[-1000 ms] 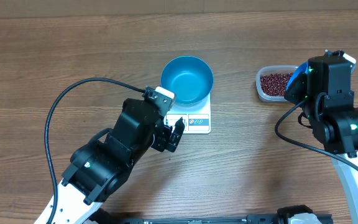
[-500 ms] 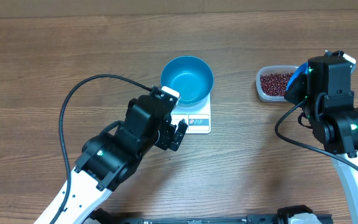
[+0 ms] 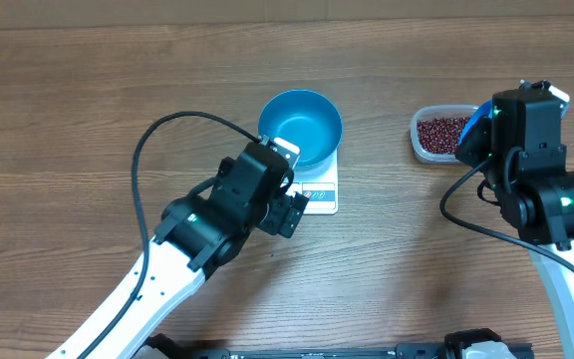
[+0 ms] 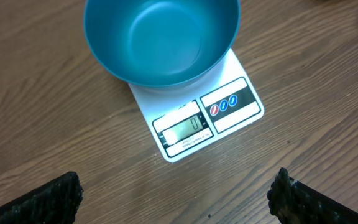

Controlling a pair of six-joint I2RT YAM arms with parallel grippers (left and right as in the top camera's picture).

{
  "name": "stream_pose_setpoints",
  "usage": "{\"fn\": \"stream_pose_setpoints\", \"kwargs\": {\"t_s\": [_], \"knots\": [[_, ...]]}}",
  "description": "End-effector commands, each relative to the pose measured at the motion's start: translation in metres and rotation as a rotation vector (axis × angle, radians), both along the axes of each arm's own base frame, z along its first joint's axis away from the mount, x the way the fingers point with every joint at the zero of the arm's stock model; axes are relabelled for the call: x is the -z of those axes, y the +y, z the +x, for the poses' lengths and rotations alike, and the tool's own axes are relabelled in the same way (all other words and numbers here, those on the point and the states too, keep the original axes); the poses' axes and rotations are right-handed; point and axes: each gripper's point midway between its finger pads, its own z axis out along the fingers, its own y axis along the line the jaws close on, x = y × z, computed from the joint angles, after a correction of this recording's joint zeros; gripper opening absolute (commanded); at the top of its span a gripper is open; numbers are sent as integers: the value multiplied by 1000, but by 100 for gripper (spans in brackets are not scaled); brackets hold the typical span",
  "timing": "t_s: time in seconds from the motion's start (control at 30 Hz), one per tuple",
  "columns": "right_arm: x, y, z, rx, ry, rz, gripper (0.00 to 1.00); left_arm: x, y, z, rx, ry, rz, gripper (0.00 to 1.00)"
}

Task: Scoop item into bowl and weigh 150g on scale
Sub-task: 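Lift the left gripper off the scale and back away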

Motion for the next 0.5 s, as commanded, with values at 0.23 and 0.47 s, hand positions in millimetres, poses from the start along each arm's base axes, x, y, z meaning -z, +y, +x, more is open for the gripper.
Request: {"fn": "stream_pose_setpoints", "kwargs": {"t_s": [0.23, 0.47], "knots": [[-11, -1, 4, 9, -32, 8, 4, 38, -5, 6, 14, 96, 72, 100], [-11, -1, 3, 9, -31, 8, 4, 27, -13, 22, 17, 28, 49, 99]]}}
